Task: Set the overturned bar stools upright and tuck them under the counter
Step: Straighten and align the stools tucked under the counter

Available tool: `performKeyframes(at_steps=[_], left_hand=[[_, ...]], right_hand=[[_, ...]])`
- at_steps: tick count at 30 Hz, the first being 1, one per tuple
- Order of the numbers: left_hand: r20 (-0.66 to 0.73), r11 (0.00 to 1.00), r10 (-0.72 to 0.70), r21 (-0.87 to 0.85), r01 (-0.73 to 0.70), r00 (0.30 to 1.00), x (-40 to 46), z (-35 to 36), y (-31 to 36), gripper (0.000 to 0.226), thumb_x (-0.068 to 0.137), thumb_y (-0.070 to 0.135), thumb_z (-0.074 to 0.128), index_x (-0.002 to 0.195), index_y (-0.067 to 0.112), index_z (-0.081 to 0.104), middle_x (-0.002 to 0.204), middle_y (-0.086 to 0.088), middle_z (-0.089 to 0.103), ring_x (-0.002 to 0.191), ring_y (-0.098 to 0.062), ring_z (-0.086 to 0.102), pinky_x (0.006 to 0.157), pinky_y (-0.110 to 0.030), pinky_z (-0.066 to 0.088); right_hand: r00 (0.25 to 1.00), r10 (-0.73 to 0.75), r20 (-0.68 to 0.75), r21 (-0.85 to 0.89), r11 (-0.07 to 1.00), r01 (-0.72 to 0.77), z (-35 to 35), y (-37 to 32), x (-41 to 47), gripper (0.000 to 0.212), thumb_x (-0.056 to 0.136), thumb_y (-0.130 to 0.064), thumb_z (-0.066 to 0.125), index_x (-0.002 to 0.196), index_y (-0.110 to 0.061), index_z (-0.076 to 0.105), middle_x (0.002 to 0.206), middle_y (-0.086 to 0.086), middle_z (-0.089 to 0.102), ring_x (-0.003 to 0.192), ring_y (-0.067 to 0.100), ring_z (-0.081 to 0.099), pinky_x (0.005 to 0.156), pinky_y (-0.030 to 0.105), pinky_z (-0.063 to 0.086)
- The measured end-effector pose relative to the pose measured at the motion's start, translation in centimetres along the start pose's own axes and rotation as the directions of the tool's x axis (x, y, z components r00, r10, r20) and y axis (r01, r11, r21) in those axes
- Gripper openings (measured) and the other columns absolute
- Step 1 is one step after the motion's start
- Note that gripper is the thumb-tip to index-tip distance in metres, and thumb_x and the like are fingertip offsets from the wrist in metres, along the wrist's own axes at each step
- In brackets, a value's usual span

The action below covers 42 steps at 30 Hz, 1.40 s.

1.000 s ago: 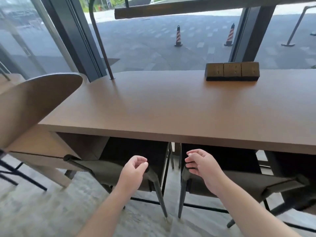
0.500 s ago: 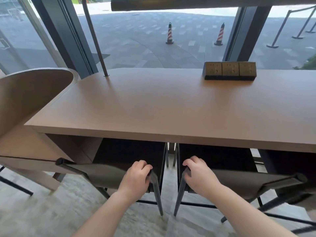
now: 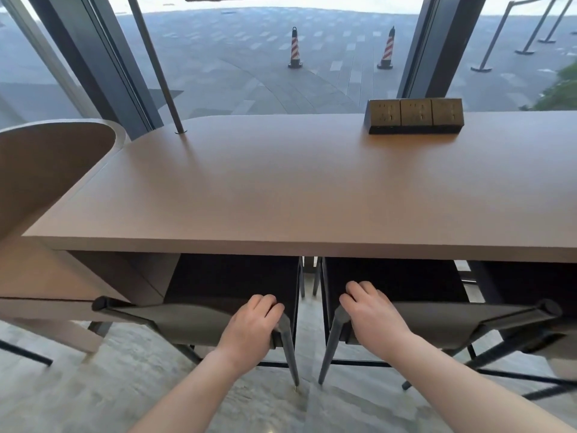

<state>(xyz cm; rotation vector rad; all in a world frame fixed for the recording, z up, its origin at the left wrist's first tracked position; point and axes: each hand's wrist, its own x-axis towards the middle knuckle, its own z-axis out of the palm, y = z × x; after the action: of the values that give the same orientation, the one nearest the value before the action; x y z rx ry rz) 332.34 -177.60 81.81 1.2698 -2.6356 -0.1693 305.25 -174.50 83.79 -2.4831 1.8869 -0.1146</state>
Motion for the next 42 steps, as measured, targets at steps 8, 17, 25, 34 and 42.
performKeyframes(at_steps=[8,17,25,34,42], left_hand=[[0.001,1.000,-0.028,-0.012,0.028,1.000,0.0,0.1,0.3,0.062,0.051,-0.010,0.083,0.110,0.005,0.071,0.108,-0.008,0.069,0.093,-0.025,0.066,0.072,-0.033,0.059],[0.044,0.994,-0.102,-0.037,0.104,0.994,0.7,-0.1,0.6,0.062,0.052,-0.016,0.079,0.110,0.005,0.070,0.104,-0.008,0.067,0.090,-0.026,0.063,0.068,-0.034,0.058],[0.067,0.990,-0.139,-0.021,0.141,0.988,2.3,-0.5,0.5,0.056,0.063,-0.015,0.072,0.113,0.006,0.068,0.106,-0.007,0.065,0.092,-0.026,0.057,0.066,-0.036,0.055],[0.093,0.994,-0.109,-0.006,0.110,0.990,3.8,0.4,1.4,0.053,0.074,-0.005,0.067,0.123,0.012,0.061,0.117,-0.002,0.059,0.102,-0.023,0.048,0.073,-0.030,0.046],[0.039,0.994,-0.107,-0.024,0.108,0.994,3.6,1.0,1.5,0.054,0.072,-0.007,0.070,0.123,0.010,0.062,0.117,-0.005,0.060,0.101,-0.025,0.051,0.077,-0.036,0.051]], right_hand=[[0.999,-0.007,0.040,0.004,1.000,0.007,0.3,0.4,0.0,0.053,0.058,0.013,0.070,0.107,-0.008,0.067,0.114,0.009,0.060,0.099,0.030,0.055,0.072,0.035,0.055],[1.000,-0.002,0.029,0.026,1.000,0.002,0.0,0.3,-0.2,0.048,0.056,0.011,0.072,0.100,-0.008,0.069,0.106,0.008,0.063,0.091,0.030,0.057,0.068,0.036,0.055],[1.000,-0.001,0.010,0.052,0.999,0.000,0.1,0.4,-0.2,0.049,0.059,0.012,0.071,0.104,-0.007,0.068,0.108,0.008,0.062,0.092,0.029,0.056,0.070,0.036,0.055],[1.000,0.002,-0.030,0.059,0.998,0.000,0.4,0.5,-0.2,0.047,0.050,0.015,0.068,0.092,-0.008,0.068,0.097,0.006,0.062,0.082,0.026,0.054,0.059,0.032,0.051],[0.999,-0.001,-0.039,0.047,0.999,0.002,0.5,0.3,-0.3,0.047,0.049,0.012,0.073,0.092,-0.007,0.069,0.098,0.009,0.063,0.083,0.027,0.056,0.060,0.034,0.054]])
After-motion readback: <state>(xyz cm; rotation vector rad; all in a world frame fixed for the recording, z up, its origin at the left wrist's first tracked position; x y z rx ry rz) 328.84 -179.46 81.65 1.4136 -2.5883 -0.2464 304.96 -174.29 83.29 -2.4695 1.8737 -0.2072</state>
